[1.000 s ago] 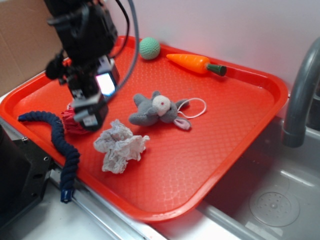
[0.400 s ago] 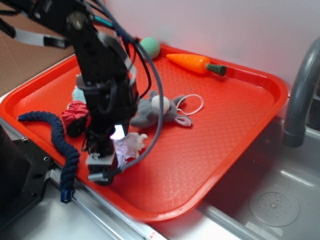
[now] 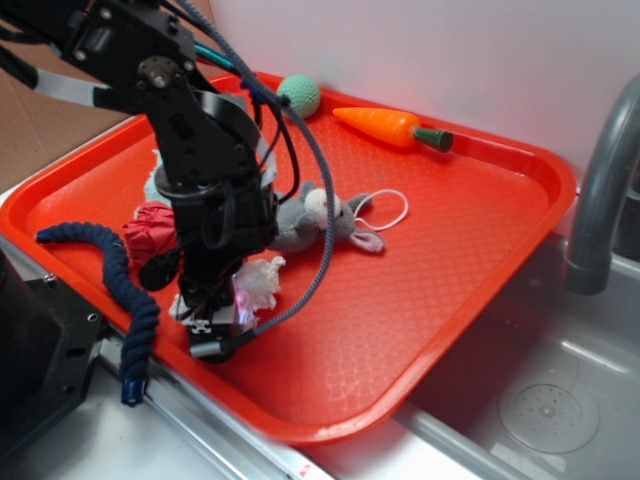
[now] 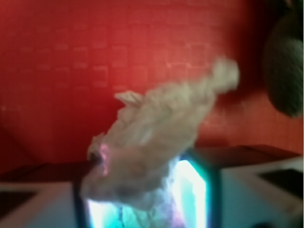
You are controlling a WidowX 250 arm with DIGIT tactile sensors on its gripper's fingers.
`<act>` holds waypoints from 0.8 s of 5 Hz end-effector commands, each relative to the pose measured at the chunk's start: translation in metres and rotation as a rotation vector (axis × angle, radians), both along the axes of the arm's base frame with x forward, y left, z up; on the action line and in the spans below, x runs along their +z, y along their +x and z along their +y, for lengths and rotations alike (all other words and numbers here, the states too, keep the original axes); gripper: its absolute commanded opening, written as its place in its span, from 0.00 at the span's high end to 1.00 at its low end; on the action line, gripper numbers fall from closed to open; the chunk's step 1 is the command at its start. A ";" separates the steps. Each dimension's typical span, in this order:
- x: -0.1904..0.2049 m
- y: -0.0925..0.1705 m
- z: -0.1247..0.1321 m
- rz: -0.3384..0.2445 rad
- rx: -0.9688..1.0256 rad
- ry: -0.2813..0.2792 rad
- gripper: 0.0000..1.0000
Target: Grab the white paper.
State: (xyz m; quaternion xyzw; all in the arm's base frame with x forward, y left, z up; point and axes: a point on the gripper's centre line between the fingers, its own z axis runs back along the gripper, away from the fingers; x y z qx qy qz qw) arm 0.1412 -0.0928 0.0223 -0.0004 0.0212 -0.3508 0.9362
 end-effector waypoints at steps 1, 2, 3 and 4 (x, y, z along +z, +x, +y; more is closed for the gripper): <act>0.016 0.001 -0.001 -0.013 0.106 0.020 1.00; 0.052 0.012 0.010 -0.019 0.268 0.000 1.00; 0.092 0.025 0.028 -0.070 0.450 -0.013 1.00; 0.131 0.032 0.059 -0.112 0.661 -0.071 1.00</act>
